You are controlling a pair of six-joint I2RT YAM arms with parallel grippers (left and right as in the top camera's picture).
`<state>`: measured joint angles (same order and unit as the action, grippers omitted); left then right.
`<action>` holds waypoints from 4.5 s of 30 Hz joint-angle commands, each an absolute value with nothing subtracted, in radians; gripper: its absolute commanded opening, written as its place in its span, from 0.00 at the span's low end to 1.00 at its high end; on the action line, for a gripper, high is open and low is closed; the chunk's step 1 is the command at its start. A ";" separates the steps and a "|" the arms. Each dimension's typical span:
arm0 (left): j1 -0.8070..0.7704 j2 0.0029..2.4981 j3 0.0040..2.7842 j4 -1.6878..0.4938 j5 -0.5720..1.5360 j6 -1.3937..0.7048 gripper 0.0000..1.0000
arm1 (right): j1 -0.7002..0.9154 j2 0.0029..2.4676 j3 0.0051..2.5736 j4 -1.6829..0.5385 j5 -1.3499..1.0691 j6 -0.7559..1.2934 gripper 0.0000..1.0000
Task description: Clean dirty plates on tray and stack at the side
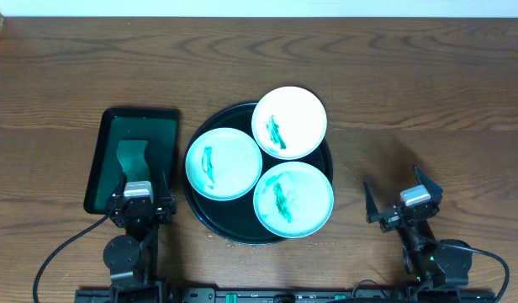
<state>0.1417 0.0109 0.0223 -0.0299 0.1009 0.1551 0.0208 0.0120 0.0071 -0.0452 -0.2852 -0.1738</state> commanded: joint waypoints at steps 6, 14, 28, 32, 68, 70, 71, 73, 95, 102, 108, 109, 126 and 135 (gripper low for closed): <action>0.139 0.005 0.004 -0.062 0.100 0.160 0.74 | 0.014 0.009 0.006 -0.049 -0.293 -0.181 0.99; 0.139 0.005 0.004 -0.062 0.100 0.160 0.74 | 0.014 0.009 0.006 -0.049 -0.293 -0.181 0.99; 0.139 0.005 0.004 -0.062 0.100 0.160 0.73 | 0.014 0.009 0.006 -0.049 -0.293 -0.181 0.99; 0.139 0.005 0.004 -0.062 0.100 0.160 0.73 | 0.014 0.009 0.006 -0.049 -0.293 -0.181 0.99; 0.139 0.077 0.141 -0.191 0.097 0.111 0.74 | 0.014 0.028 0.006 0.020 -0.259 -0.036 0.99; 0.139 0.124 0.196 -0.222 0.097 0.111 0.74 | 0.014 0.054 0.012 0.048 -0.259 -0.016 0.99; 0.139 0.157 0.231 -0.233 0.097 0.111 0.74 | 0.014 0.070 0.018 0.058 -0.259 -0.010 0.99; 0.139 0.224 0.290 -0.235 0.112 0.111 0.73 | 0.014 0.115 0.043 0.078 -0.260 0.004 0.99; 0.139 1.017 1.061 -0.699 0.255 0.108 0.74 | 0.014 1.159 0.923 -0.250 -0.588 0.000 0.99; 0.139 1.050 1.059 -0.748 0.254 0.107 0.74 | 0.014 1.425 1.155 -0.575 -0.655 -0.001 0.99; 0.139 1.051 1.058 -0.739 0.254 0.107 0.74 | 0.015 1.472 1.151 -0.590 -0.747 0.014 0.99; 0.139 1.052 1.058 -0.728 0.253 0.107 0.74 | 0.020 1.472 1.151 -0.591 -0.750 0.015 0.99; 0.139 1.120 1.058 -0.632 0.096 -0.156 0.74 | 0.379 1.694 1.555 -0.907 -0.307 0.289 0.75; 0.139 1.124 1.053 -0.833 0.092 -0.065 0.74 | 0.533 1.919 1.590 -0.798 -0.282 0.355 0.43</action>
